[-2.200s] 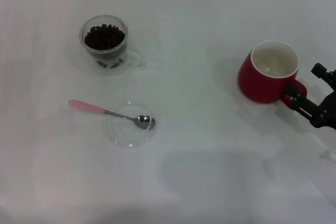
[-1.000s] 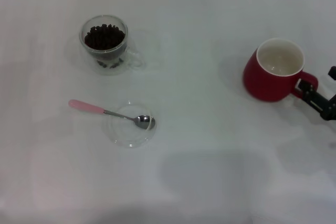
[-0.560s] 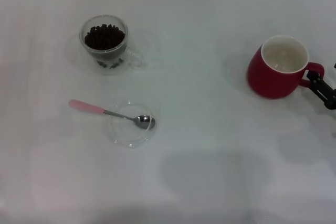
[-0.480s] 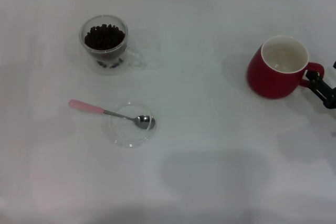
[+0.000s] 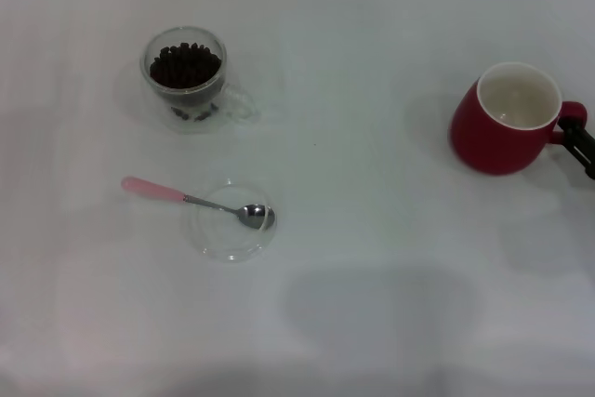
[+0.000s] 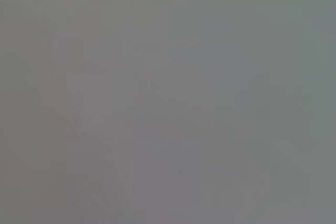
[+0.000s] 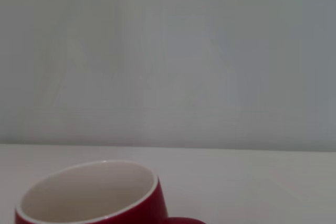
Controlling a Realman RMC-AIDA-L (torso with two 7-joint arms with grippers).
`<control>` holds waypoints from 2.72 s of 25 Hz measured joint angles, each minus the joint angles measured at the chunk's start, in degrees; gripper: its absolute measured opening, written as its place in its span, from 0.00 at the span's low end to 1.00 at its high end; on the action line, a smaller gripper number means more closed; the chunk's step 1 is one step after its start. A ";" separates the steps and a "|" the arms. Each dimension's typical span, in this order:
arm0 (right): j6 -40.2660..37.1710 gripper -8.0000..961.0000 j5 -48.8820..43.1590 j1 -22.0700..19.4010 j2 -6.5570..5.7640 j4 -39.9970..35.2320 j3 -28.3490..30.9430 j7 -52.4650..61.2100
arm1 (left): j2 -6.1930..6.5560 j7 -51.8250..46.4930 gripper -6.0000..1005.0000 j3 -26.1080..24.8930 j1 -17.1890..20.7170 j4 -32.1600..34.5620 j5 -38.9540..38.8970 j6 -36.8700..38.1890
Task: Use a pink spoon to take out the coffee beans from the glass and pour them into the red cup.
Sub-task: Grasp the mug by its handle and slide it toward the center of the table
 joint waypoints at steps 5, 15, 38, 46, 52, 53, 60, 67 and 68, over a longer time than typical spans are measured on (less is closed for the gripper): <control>1.30 0.80 -0.58 0.87 -0.08 -0.50 -0.51 0.01 | 0.05 0.00 0.88 0.00 -0.36 0.09 0.09 0.00; -0.76 0.80 -1.49 0.27 -0.07 -0.07 -2.08 -0.05 | 0.04 0.01 0.88 0.00 -0.44 0.13 0.10 -0.14; -2.05 0.80 -0.97 -1.59 -0.34 0.04 -1.60 -0.62 | 0.04 0.29 0.89 0.00 -0.94 -0.07 0.10 -0.45; -1.69 0.75 -1.08 -1.14 -0.28 -0.12 -1.70 -0.67 | -0.04 0.23 0.88 0.00 -0.93 -0.29 0.10 -0.42; -1.71 0.70 -1.13 -1.02 -0.28 -0.26 -1.67 -0.83 | -0.09 0.14 0.88 0.00 -0.63 -0.32 0.10 -0.27; -1.71 0.70 -1.13 -1.02 -0.28 -0.26 -1.67 -0.83 | -0.12 0.14 0.88 0.00 -0.59 -0.32 0.10 -0.23; -1.68 0.64 -1.28 -0.80 -0.28 -0.33 -1.84 -0.88 | -0.14 0.11 0.88 0.00 -0.56 -0.32 0.10 -0.12; -1.64 0.35 -1.45 -0.51 -0.16 -0.34 -2.41 -0.89 | -0.13 0.09 0.88 0.00 -0.51 -0.31 0.10 -0.12; -1.63 0.32 -1.44 -0.39 -0.15 -0.34 -2.56 -0.87 | -0.11 0.09 0.88 0.00 -0.51 -0.32 0.09 -0.18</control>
